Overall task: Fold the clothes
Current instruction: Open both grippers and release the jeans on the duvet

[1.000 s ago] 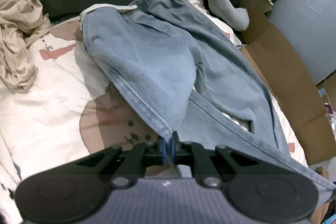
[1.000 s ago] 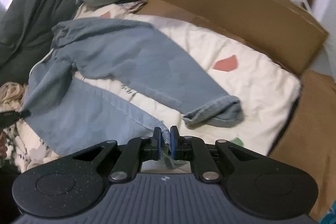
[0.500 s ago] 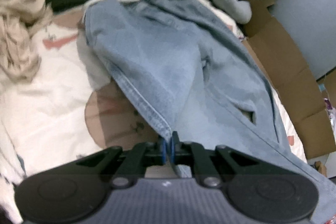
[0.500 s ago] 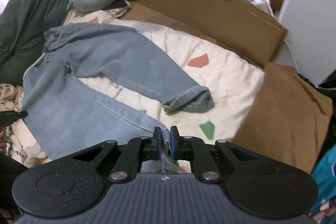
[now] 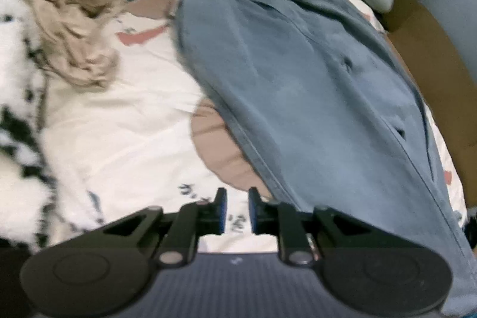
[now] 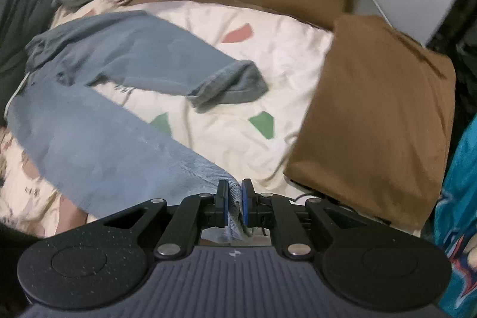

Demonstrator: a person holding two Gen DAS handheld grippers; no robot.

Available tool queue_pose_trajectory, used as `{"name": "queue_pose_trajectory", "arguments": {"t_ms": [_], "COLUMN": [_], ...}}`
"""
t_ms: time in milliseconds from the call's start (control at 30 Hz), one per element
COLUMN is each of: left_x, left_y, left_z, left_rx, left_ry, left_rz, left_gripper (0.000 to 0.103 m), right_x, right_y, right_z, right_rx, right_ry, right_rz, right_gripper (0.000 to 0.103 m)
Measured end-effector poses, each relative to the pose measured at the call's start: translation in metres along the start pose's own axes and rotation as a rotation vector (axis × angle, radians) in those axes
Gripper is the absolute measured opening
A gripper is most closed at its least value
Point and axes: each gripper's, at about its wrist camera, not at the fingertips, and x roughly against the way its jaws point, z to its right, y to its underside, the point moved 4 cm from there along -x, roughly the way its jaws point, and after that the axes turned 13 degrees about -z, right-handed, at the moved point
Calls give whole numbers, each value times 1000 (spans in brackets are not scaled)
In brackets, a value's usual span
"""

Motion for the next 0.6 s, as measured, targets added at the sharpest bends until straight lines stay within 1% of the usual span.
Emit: {"name": "queue_pose_trajectory", "arguments": {"t_ms": [100,233,333,367,400,433,467,533,600], "left_x": [18,39,60,69,78,88,97,111,116], "left_y": [-4,-10,-18,-22,-25,-29,-32,-40,-48], "left_z": [-7,-13,-15,-14,-13,-11,-10,-9,-7], "left_rx": [3,19,40,37,29,20,16,24,27], "left_ry": [-8,-35,-46,-53,-63,-73,-78,-66,-63], "left_rz": [26,30,49,64,82,100,117,140,153], "left_gripper": [28,28,28,29,38,43,52,53,53], "right_x": [-20,-35,-38,-36,-33,-29,-24,-15,-7], "right_y": [-4,-25,-39,-42,-44,-45,-47,-48,-52], "right_z": [10,17,30,35,39,42,45,47,44], "right_rx": [-26,-58,-183,-237,-281,-316,-350,-371,-357], "right_ry": [14,40,57,83,106,95,77,9,-25], "right_rz": [6,46,72,84,92,104,117,143,168], "right_gripper": [7,8,15,18,19,18,17,18,20]}}
